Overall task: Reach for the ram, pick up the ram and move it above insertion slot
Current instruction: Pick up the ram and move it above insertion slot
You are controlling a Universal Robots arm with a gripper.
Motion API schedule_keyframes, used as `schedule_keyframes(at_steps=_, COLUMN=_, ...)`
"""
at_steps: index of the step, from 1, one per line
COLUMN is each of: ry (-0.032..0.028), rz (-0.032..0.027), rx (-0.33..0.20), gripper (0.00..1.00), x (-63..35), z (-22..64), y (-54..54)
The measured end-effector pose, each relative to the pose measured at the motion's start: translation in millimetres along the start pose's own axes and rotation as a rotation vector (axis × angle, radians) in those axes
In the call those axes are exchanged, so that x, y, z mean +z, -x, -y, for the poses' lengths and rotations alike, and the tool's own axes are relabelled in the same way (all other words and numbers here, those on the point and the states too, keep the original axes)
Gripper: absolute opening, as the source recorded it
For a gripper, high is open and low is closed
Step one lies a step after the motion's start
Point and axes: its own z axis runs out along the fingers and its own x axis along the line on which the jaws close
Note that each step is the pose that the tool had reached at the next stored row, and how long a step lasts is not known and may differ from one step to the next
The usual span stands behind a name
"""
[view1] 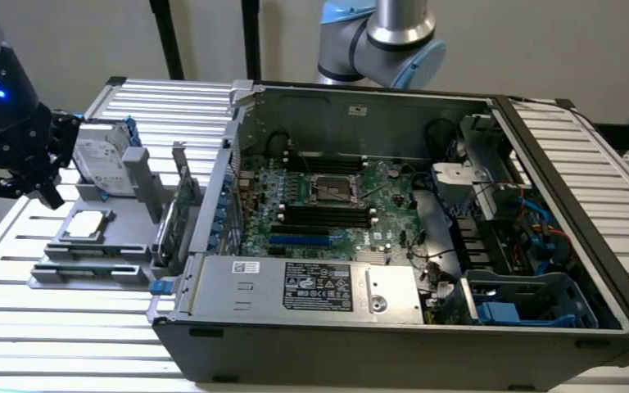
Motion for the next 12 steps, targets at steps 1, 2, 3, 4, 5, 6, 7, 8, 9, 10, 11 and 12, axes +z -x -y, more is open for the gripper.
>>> schedule_keyframes(at_steps=1, ry=-0.0003, rz=-0.0007, rx=-0.02, gripper=0.11, x=0.1, z=0.0, y=0.0)
schedule_keyframes(at_steps=2, ry=-0.0006, rz=-0.0012, rx=-0.037, gripper=0.11, x=0.2, z=0.0, y=0.0)
schedule_keyframes(at_steps=3, ry=-0.0009, rz=-0.0019, rx=-0.056, gripper=0.11, x=0.2, z=0.0, y=0.0)
schedule_keyframes(at_steps=4, ry=-0.0013, rz=-0.0025, rx=-0.074, gripper=0.11, x=0.3, z=0.0, y=0.0)
schedule_keyframes(at_steps=5, ry=-0.0017, rz=-0.003, rx=-0.092, gripper=0.11, x=0.4, z=0.0, y=0.0)
schedule_keyframes(at_steps=6, ry=-0.0021, rz=-0.0035, rx=-0.109, gripper=0.11, x=0.5, z=0.0, y=0.0)
schedule_keyframes(at_steps=7, ry=-0.0025, rz=-0.0041, rx=-0.127, gripper=0.11, x=0.6, z=0.0, y=0.0)
schedule_keyframes(at_steps=8, ry=-0.0029, rz=-0.0047, rx=-0.146, gripper=0.11, x=0.6, z=0.0, y=0.0)
schedule_keyframes(at_steps=9, ry=-0.0034, rz=-0.0053, rx=-0.164, gripper=0.11, x=0.7, z=0.1, y=0.0)
schedule_keyframes(at_steps=10, ry=-0.0038, rz=-0.0058, rx=-0.183, gripper=0.11, x=0.8, z=0.1, y=0.0)
schedule_keyframes(at_steps=11, ry=-0.0042, rz=-0.0064, rx=-0.201, gripper=0.11, x=0.9, z=0.1, y=0.0)
schedule_keyframes(at_steps=12, ry=-0.0046, rz=-0.007, rx=-0.219, gripper=0.11, x=0.9, z=0.1, y=0.0)
